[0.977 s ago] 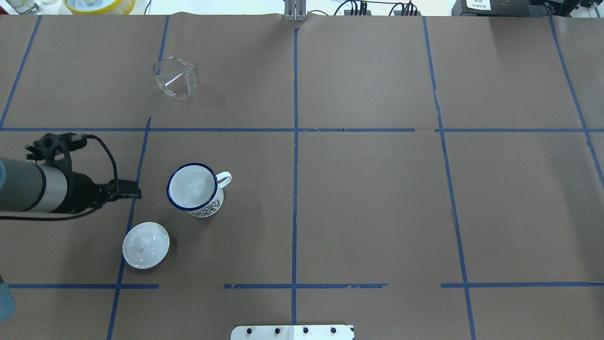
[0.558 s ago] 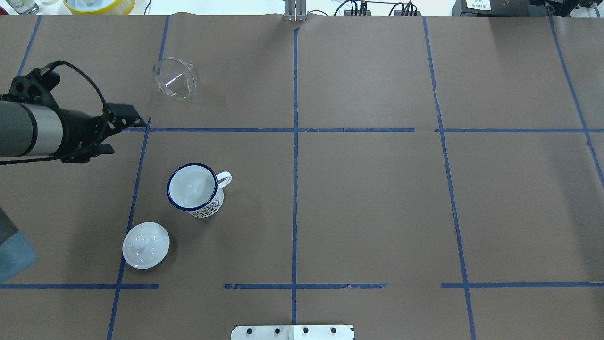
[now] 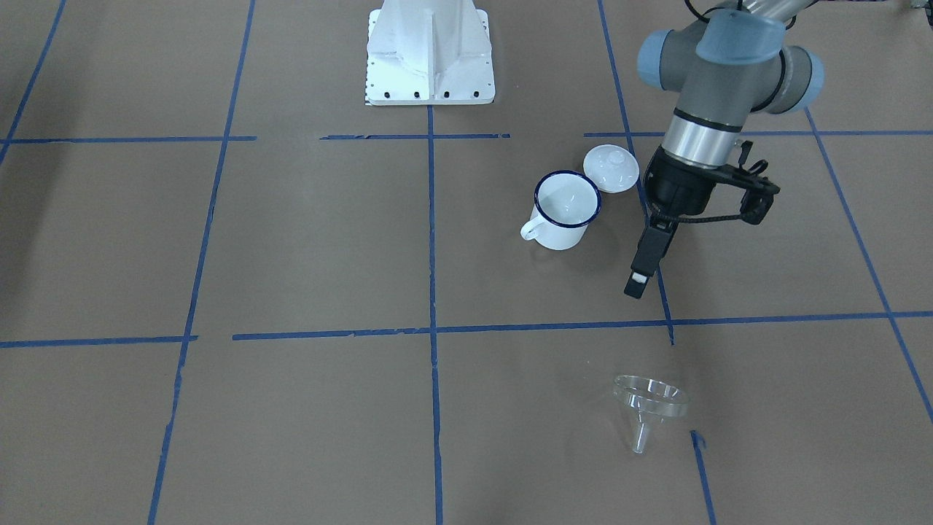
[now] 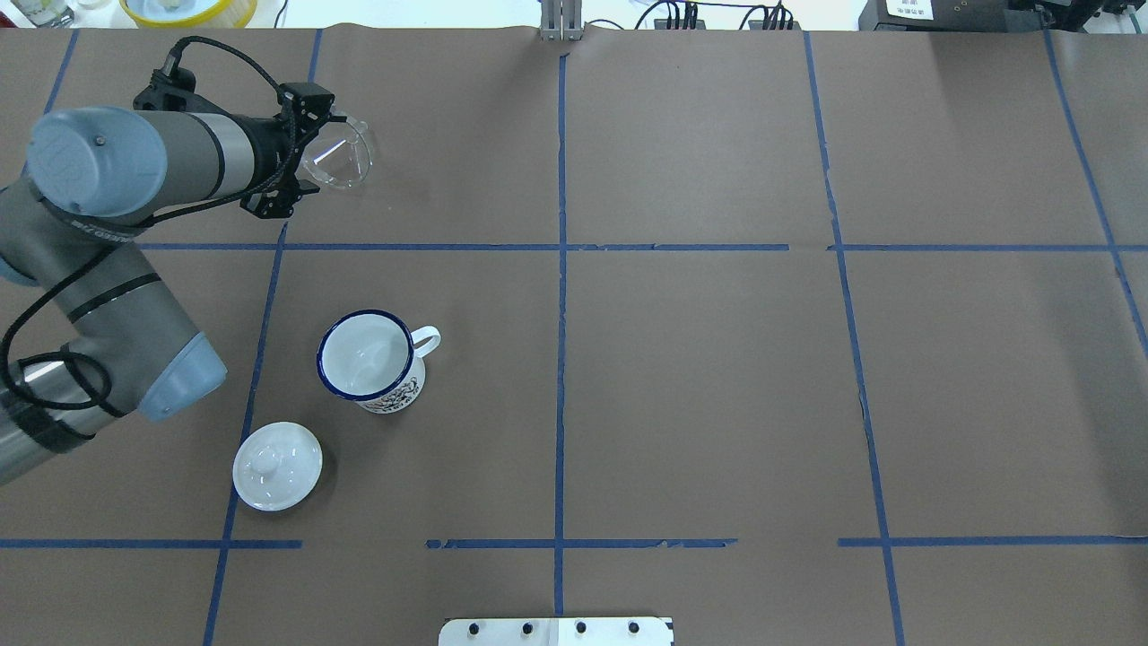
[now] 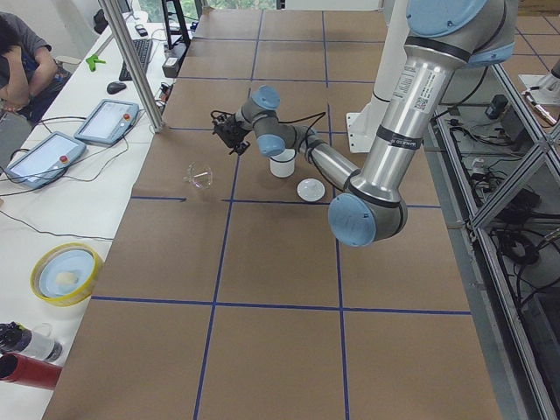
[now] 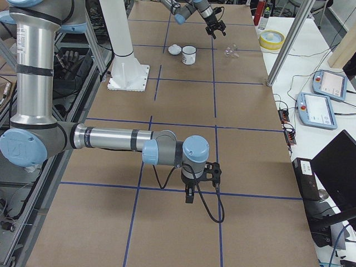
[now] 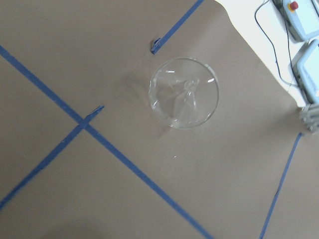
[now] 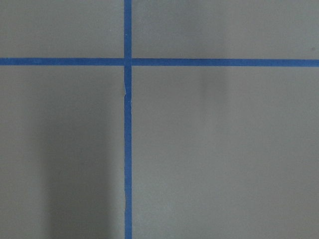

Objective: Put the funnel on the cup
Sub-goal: 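Reach the left gripper to the clear glass funnel, then grasp the glass funnel with the left gripper and lift it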

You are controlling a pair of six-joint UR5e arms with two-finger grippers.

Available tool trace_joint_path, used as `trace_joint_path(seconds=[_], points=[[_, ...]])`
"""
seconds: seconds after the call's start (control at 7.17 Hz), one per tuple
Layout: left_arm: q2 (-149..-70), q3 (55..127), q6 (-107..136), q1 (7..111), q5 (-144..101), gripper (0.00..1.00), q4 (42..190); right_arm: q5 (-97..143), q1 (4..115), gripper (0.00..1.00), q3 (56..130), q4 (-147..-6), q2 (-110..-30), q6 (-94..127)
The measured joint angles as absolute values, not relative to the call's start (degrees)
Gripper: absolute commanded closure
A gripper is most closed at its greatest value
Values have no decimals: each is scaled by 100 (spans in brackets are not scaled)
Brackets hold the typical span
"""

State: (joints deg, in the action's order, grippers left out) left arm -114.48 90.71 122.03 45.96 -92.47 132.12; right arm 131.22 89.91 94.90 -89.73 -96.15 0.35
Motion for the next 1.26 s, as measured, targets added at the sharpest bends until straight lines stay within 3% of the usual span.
trace_joint_path(seconds=[0.28,0.56,0.7,0.98,1.26], points=[[-11918,7687,12308,4692,-8961,0,14120,13122,8991,0,9489,-8974,-9615,35],[-12208,6852,12337,4801,-8888,0,14723,13122,8991,0,9492,-8974,-9615,35],[-12319,6558,12344,4863,-8881,15,14928,13122,8991,0,9491,-8974,-9615,35],[-12430,6203,12346,4899,-8877,90,15207,13122,8991,0,9486,-8974,-9615,35],[-12466,6208,12327,4907,-8883,100,15278,13122,8991,0,9491,-8974,-9615,35]])
